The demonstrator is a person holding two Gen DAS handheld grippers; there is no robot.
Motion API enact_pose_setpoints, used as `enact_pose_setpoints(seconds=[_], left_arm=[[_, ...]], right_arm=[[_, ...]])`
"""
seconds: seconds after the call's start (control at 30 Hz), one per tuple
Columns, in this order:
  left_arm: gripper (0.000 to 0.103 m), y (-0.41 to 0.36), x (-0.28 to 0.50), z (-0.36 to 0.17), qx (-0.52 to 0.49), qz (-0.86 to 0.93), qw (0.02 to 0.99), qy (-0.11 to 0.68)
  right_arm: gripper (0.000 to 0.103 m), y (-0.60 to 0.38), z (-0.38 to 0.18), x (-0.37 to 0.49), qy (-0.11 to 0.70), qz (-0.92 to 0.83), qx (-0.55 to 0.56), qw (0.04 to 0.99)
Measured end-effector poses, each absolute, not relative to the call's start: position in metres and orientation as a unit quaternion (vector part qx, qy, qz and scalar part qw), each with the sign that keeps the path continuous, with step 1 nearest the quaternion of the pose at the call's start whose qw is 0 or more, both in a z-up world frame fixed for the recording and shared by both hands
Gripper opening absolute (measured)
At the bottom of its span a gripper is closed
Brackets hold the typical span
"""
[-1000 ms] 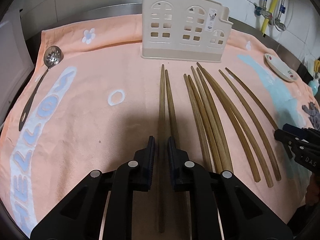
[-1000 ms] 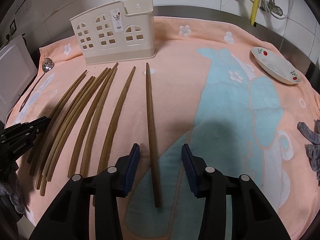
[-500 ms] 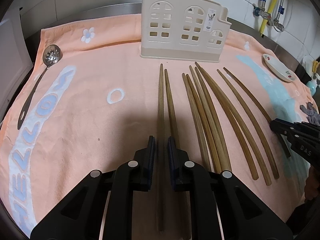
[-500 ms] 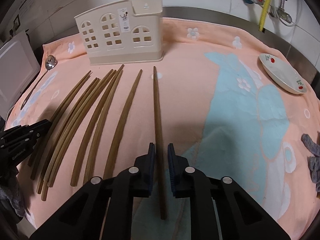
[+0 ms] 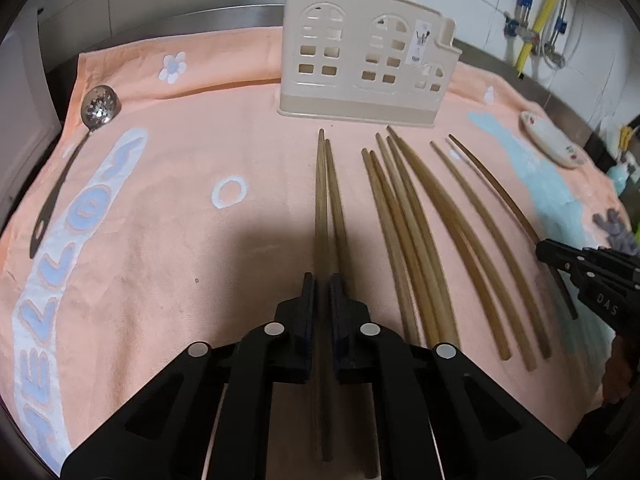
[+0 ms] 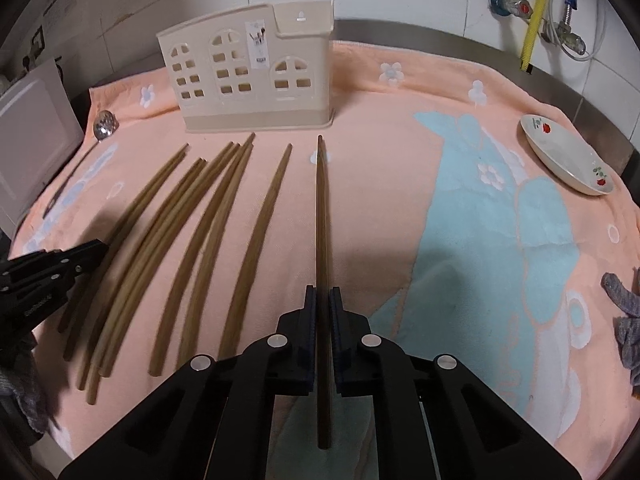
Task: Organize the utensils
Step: 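Lower right tool onto one wooden chopstick and close while left tool grasps another, then lift the held chopsticks and carry them over the white holder with both tools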
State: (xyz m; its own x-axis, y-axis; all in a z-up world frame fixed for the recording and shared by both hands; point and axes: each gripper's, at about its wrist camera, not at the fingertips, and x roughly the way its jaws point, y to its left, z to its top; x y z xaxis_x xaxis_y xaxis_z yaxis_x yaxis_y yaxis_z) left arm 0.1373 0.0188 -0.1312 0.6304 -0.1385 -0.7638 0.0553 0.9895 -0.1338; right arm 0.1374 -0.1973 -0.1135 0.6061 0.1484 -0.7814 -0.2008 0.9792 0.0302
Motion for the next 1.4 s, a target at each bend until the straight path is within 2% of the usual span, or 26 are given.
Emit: enact_pose_setpoints(seconds=[0.33,0.57,0.9,1.4], left_arm=[[0.006,0.021,0.124,-0.097,-0.058,-0.065,0.919,0.386],[0.005,0.021,0.119,-0.067,-0.047,-0.068,0.933,0.350],[0.005,0.020,0.117,-0.064,-0.047,-0.072,0.934,0.347],[0.005,0.020,0.118,-0.063,-0.051,-0.075,0.934,0.344]], right_arm=[[0.007,-0.193,-0.080,0.126,0.405,0.117,-0.024,0.907],[0.007,-0.186,-0.093,0.121,0.426,0.115,-0.046,0.896],[0.007,-0.193,-0.100,0.110,0.435,0.125,-0.023,0.891],[0.007,-0.200,-0.045,0.103,0.359,0.137,0.016,0.923]])
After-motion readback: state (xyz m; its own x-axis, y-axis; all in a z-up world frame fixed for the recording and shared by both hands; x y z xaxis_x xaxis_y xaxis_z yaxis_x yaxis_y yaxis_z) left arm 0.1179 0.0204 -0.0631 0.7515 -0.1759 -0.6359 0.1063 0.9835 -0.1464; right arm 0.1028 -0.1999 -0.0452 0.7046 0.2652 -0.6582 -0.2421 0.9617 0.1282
